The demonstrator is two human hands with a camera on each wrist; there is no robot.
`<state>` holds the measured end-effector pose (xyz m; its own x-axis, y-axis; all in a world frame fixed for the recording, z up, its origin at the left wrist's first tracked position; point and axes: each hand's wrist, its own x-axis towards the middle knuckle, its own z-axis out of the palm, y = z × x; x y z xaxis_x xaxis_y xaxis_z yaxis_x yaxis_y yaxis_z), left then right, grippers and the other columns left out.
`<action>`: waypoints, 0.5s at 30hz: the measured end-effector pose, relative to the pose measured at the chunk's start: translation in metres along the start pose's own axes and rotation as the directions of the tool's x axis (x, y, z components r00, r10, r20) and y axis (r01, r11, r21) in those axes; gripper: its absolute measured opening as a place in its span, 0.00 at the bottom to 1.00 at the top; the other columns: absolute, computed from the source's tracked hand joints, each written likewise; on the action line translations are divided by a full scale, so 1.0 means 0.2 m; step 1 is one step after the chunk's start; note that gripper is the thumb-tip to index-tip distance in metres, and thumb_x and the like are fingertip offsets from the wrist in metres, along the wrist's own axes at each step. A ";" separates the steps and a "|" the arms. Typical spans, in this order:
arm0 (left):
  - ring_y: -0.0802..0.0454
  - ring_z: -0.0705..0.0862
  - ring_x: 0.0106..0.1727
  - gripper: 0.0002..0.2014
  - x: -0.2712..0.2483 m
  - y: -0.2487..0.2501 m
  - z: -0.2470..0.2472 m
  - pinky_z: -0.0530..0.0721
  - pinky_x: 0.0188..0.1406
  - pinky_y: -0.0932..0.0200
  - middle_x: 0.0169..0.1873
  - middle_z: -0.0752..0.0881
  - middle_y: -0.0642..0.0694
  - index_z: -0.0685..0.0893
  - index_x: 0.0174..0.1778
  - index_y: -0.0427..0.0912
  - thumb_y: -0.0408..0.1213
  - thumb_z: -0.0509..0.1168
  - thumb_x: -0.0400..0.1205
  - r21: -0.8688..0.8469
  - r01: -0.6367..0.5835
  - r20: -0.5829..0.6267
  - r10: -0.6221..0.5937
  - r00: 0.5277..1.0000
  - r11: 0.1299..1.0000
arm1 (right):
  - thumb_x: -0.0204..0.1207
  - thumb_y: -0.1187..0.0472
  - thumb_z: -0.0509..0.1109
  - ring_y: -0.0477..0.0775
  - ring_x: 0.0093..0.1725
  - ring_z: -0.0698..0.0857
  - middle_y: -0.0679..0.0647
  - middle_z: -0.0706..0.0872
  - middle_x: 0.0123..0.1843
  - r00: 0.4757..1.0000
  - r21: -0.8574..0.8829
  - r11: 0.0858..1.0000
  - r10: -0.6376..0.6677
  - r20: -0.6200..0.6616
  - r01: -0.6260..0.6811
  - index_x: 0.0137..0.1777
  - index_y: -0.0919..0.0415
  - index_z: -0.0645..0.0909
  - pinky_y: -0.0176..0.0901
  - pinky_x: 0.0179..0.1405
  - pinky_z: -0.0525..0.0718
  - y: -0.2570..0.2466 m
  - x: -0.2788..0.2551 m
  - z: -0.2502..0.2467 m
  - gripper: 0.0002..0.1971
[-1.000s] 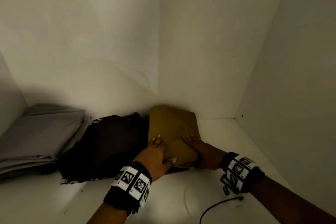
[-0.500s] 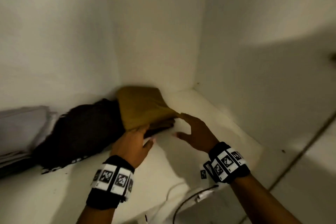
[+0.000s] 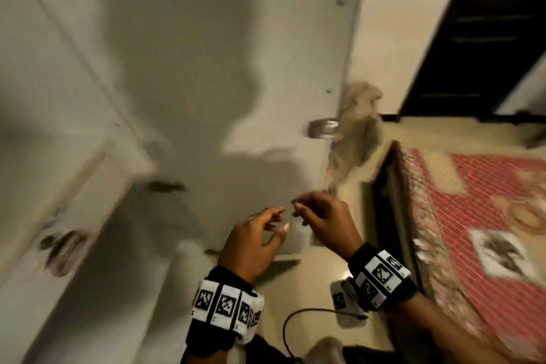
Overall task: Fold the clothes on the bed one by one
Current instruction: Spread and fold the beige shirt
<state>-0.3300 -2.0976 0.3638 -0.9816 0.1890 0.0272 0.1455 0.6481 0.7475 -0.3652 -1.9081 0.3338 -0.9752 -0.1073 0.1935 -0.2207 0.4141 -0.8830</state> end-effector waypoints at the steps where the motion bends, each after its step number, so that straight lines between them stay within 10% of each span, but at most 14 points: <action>1: 0.64 0.88 0.52 0.19 0.05 0.11 0.16 0.87 0.57 0.57 0.54 0.90 0.56 0.85 0.67 0.53 0.52 0.67 0.81 -0.004 -0.051 0.089 0.051 0.995 0.999 | 0.82 0.58 0.74 0.45 0.37 0.91 0.47 0.93 0.40 0.989 0.013 0.996 0.088 -0.117 -0.087 0.51 0.52 0.89 0.53 0.42 0.92 0.14 -0.10 -0.17 0.02; 6: 0.63 0.89 0.45 0.12 0.27 0.59 0.92 0.88 0.51 0.57 0.45 0.91 0.56 0.88 0.60 0.52 0.44 0.70 0.82 -0.051 -0.277 0.450 0.270 0.851 0.959 | 0.81 0.59 0.74 0.49 0.39 0.91 0.47 0.93 0.40 0.750 0.163 0.908 0.412 -0.517 -0.386 0.49 0.55 0.91 0.46 0.44 0.90 0.55 -0.62 -0.90 0.04; 10: 0.60 0.86 0.39 0.10 0.39 0.90 1.47 0.83 0.44 0.61 0.37 0.88 0.58 0.89 0.58 0.54 0.39 0.70 0.82 -0.050 -0.440 0.652 0.363 0.665 0.896 | 0.75 0.52 0.73 0.53 0.38 0.91 0.47 0.92 0.36 0.461 0.308 0.806 0.553 -0.694 -0.505 0.41 0.44 0.88 0.59 0.46 0.90 0.86 -1.02 -1.30 0.03; 15: 0.52 0.83 0.36 0.10 0.45 1.22 2.14 0.83 0.41 0.56 0.30 0.81 0.58 0.86 0.57 0.53 0.35 0.69 0.82 -0.103 -0.600 0.847 0.386 0.365 0.793 | 0.80 0.60 0.74 0.52 0.42 0.91 0.50 0.92 0.41 0.123 0.477 0.652 0.656 -0.744 -0.589 0.52 0.56 0.89 0.54 0.47 0.91 1.09 -1.50 -1.53 0.04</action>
<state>-0.3294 -1.6059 0.2646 -0.1973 0.9443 -0.2634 0.6919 0.3244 0.6449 -0.1258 -1.5096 0.2145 -0.2755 0.9315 -0.2375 0.4379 -0.0984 -0.8936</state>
